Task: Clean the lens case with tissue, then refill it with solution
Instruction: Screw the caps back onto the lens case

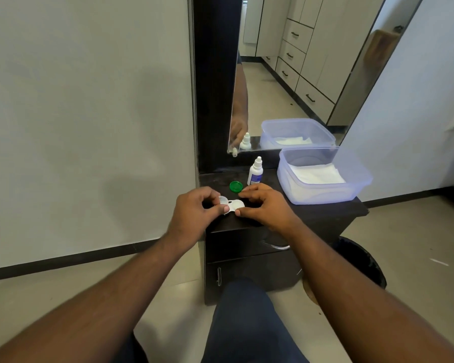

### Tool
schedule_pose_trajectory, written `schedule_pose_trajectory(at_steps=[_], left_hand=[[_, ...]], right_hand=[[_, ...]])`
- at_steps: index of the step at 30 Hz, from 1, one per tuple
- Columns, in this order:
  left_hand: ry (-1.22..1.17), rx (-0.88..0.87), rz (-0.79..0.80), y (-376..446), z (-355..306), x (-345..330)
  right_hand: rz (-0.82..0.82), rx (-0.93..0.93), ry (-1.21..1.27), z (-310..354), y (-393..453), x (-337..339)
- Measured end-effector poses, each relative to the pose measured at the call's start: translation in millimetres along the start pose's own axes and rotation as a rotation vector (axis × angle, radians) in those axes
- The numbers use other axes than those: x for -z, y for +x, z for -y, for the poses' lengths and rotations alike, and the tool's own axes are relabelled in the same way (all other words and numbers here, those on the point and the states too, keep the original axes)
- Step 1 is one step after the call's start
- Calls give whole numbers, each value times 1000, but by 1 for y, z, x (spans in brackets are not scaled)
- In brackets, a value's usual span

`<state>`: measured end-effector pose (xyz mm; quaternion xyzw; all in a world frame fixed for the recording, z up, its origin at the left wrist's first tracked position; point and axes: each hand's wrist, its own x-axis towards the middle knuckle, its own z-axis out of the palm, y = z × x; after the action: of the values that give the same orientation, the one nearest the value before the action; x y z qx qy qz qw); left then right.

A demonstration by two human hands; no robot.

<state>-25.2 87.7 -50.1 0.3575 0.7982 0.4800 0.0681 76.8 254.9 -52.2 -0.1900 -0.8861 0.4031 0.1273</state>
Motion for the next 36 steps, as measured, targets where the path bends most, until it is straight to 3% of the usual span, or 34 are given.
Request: schedule_pose_trajectory(at_steps=[14,30,36], left_hand=[[60,-68,-8,-5,9,-9],[210,-103,-142,-12,8,-22],[232,-89,-86,-5,6,-17]], right_hand=[[-21,28,-34,-2,0,-3],[-76,48,-60,-1,-3,-9],[-77,44,-56,-1,-3,-9]])
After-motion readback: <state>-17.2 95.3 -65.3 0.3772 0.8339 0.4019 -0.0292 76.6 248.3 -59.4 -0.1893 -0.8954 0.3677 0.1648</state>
